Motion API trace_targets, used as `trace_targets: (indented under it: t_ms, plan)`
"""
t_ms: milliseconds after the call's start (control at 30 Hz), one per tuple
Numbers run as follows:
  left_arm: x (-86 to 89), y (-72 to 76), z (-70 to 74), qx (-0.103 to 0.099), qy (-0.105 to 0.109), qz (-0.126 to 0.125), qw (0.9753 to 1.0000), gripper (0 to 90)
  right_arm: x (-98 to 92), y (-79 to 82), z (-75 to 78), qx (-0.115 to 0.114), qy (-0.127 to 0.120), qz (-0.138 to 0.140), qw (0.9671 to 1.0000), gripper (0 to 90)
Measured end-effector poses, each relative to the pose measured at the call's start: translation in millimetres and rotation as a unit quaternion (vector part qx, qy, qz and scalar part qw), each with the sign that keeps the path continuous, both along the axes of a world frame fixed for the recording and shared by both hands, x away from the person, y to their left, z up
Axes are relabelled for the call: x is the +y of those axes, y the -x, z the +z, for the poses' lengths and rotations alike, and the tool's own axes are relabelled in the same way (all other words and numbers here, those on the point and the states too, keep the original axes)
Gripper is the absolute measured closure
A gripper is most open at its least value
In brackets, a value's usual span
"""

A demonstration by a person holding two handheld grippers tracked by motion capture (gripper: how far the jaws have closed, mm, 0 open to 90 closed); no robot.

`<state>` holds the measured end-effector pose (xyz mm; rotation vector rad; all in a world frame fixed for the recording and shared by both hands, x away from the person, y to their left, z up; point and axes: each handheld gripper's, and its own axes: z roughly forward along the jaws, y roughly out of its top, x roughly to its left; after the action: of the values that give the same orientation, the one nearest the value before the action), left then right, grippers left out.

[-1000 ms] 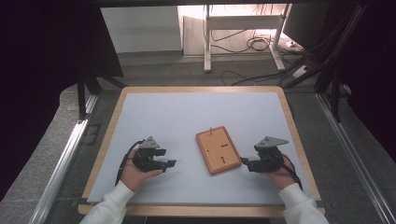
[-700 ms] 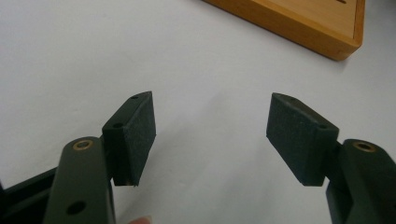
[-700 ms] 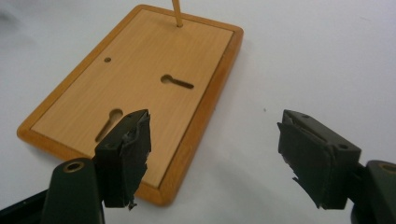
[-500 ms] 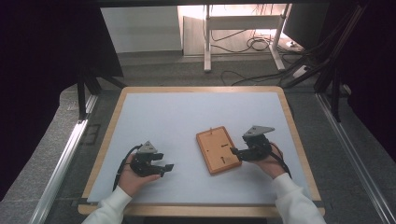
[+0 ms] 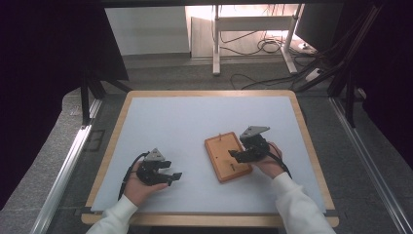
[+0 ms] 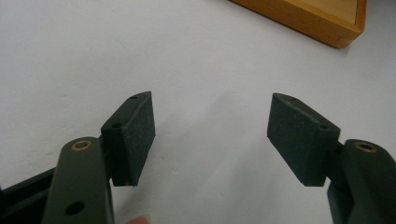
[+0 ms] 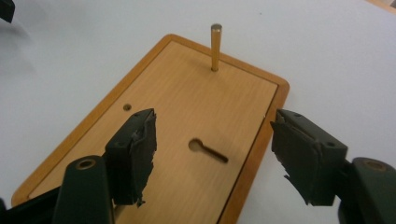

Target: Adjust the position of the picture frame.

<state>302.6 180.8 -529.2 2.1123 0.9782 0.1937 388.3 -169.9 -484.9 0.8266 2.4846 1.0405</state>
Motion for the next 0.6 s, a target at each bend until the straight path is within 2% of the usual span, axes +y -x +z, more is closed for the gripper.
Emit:
trace_targets:
  t_ms: [167,300,433,600]
  plan:
    - [-1.3,-2.2,-0.2,0.001,0.001,-0.004,1.0000,32.5,13.1,-11.1,2.1,0.001,-0.005,0.004,1.0000,36.2]
    - [-1.7,-2.9,-0.1,0.001,0.000,-0.007,1.0000,32.5,22.6,-17.6,2.0,0.003,0.002,0.007,1.0000,38.2]
    - [-1.1,-3.3,0.4,-0.001,0.001,-0.007,1.0000,32.4,35.9,-29.4,-2.0,0.007,0.021,0.013,0.9997,42.1]
    - [-0.8,-3.3,0.7,-0.002,0.000,-0.007,1.0000,32.4,45.1,-38.6,-4.1,0.012,0.029,0.017,0.9994,46.4]
